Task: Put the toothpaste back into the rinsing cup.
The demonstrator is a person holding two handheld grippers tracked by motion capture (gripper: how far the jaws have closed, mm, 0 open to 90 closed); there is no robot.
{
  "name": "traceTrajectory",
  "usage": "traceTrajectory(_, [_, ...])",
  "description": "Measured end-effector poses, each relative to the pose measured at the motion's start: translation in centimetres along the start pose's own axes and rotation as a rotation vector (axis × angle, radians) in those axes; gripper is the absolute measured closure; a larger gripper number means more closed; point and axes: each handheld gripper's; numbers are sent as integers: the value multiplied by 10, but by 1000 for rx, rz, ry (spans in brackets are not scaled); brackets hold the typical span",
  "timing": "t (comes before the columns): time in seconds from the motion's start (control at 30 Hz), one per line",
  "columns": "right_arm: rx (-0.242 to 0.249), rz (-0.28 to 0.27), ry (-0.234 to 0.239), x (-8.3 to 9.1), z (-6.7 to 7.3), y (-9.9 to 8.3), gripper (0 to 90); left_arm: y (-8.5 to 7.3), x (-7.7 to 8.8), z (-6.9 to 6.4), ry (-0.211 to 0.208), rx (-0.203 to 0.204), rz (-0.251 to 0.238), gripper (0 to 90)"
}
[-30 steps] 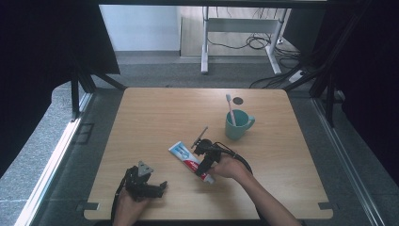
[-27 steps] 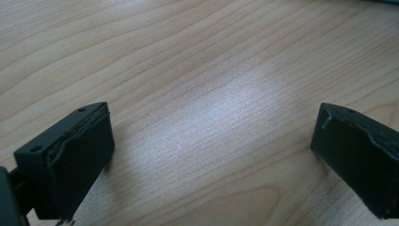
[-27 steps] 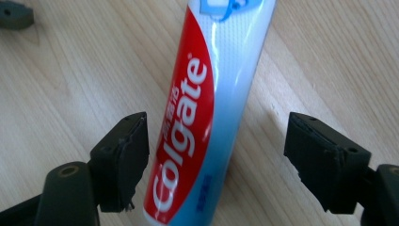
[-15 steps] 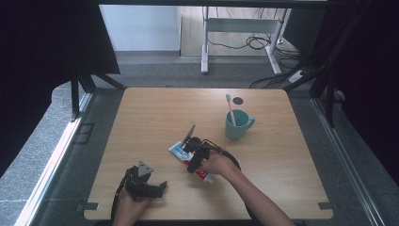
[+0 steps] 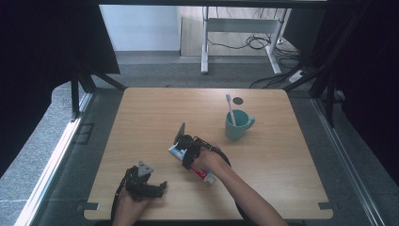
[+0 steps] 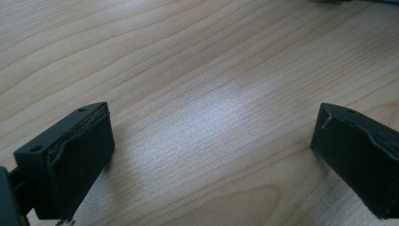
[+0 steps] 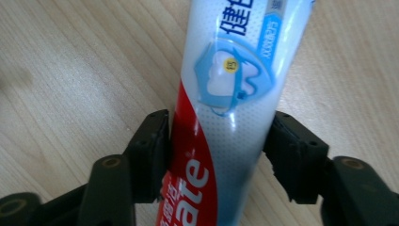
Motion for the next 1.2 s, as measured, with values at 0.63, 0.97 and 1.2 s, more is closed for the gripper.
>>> traceTrajectory(0.63, [46, -42, -8, 11, 3, -8, 722, 0, 0, 0, 0, 1, 0, 0])
traceTrajectory(0.97, [38, -83, 12, 15, 0, -17, 728, 0, 0, 0, 0, 1, 0, 0])
traceTrajectory(1.2, [19, -151, 29, 25, -6, -27, 728, 0, 0, 0, 0, 1, 0, 0])
Point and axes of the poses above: each handheld gripper's, and its own axes: x roughly backward along the jaws, y roughly out of its top, z roughly to its left, and after that the axes turned 2 degrees about x, right-handed
